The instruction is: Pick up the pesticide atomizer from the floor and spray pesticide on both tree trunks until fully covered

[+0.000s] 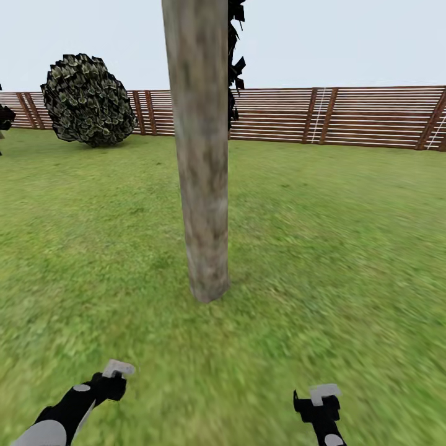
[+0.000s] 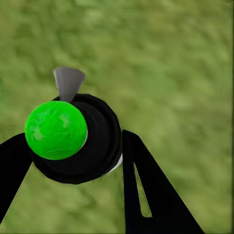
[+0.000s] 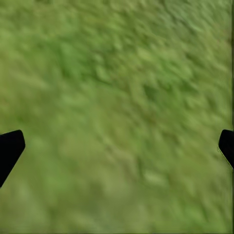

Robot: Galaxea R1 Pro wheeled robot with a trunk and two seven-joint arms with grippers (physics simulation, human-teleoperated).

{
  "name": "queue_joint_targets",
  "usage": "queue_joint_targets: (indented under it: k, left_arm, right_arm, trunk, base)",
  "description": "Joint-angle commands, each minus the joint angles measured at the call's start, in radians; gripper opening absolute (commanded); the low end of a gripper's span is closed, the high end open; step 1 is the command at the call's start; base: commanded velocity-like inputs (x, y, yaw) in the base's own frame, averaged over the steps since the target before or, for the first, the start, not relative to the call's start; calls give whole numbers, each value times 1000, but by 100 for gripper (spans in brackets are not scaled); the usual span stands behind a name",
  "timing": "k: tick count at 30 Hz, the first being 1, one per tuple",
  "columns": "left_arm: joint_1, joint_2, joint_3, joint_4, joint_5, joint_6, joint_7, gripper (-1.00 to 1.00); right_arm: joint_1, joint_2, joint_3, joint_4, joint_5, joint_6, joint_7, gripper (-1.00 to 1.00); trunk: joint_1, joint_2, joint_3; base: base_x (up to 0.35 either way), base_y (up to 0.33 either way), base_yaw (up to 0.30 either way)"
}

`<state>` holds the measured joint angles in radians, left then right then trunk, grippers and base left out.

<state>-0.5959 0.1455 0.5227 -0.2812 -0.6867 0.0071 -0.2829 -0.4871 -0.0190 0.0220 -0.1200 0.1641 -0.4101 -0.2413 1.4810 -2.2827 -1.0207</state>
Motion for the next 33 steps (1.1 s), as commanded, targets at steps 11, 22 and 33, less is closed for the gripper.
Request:
queue_joint_targets:
  k: [11, 22, 33]
  left_arm:
    - [-2, -81, 12, -22, -7, 90, 56, -100]
    - [-2, -89, 13, -41, -6, 90, 62, -100]
    - [-1, -93, 11, -43, -5, 88, 61, -100]
  right_arm:
    - [31, -5, 0, 1, 7, -59, -11, 100]
    - [32, -4, -1, 2, 6, -59, -16, 100]
    - [36, -1, -1, 2, 6, -60, -16, 100]
  trunk:
    - [0, 0, -1]
    - [0, 0, -1]
    - [0, 0, -1]
  base:
    - [276, -139, 0]
    - [233, -214, 0]
    - [282, -46, -173]
